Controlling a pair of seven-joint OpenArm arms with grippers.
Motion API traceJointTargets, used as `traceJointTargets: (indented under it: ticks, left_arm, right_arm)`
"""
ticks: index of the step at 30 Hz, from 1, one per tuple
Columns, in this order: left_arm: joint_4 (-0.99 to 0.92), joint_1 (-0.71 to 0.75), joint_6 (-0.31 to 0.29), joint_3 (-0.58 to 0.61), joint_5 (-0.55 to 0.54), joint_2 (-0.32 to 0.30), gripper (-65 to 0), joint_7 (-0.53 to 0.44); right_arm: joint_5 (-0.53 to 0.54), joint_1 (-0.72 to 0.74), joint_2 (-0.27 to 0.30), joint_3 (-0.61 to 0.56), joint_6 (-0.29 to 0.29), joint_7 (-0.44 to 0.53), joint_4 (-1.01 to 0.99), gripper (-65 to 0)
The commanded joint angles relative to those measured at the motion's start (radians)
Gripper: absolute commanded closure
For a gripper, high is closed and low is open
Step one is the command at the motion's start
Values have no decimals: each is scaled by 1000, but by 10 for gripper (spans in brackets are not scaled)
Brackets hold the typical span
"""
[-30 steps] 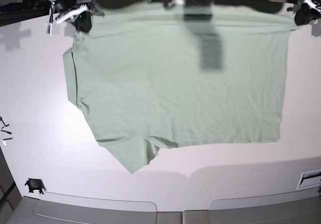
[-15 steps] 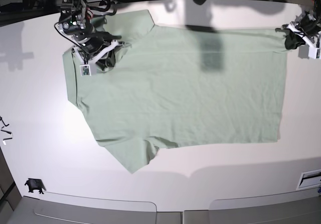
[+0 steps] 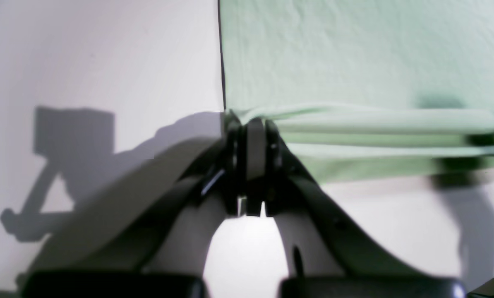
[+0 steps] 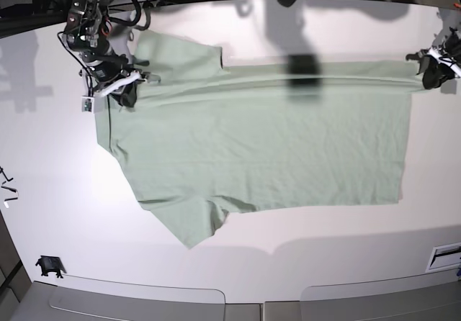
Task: Fold the T-shirt properly
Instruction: 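Lower the shirt edge and release it with both grippers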
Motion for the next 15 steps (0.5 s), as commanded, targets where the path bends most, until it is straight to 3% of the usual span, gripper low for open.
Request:
traceJointTargets:
  ticks: [1, 14, 15]
  left_arm:
    - [15, -5, 0, -11, -13, -24, 0, -26]
    - [15, -5, 0, -11, -12, -22, 0, -26]
    - [15, -5, 0, -11, -12, -22, -54, -26]
  right_arm:
    - [7, 8, 12, 6, 0, 27, 21, 0]
    - [-22, 8, 9, 6, 1, 28, 21, 0]
    - [-20, 8, 9, 6, 1, 28, 21, 0]
